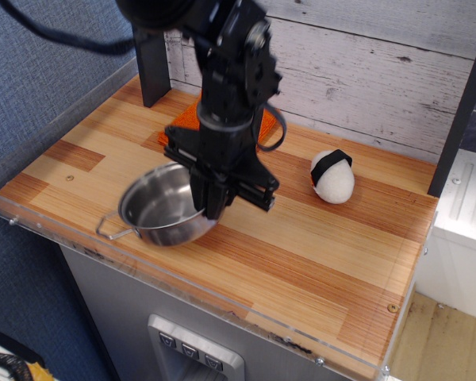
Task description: Move the metal pot and place it on the front corner of the counter
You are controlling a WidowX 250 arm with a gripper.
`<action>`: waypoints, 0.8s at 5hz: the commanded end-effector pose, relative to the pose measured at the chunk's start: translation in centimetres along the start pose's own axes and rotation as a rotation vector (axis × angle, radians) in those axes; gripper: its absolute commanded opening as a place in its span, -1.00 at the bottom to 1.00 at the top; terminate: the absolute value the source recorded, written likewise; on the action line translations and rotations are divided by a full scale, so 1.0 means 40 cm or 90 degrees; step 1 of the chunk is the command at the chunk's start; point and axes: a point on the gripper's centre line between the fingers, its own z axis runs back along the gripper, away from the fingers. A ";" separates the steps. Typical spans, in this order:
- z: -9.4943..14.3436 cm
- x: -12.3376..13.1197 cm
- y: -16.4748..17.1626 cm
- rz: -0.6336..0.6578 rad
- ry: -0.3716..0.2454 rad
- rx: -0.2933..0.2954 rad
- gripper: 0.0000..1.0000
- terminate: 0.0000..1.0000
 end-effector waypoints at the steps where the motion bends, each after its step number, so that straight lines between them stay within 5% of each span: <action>1: 0.180 -0.009 -0.025 0.003 -0.134 0.046 -1.00 -1.00; 2: 0.193 0.038 -0.136 -0.106 -0.157 0.006 -1.00 -1.00; 3: 0.154 0.076 -0.268 -0.213 -0.154 -0.114 -1.00 -1.00; 4: 0.121 0.086 -0.339 -0.203 -0.135 -0.150 -1.00 -1.00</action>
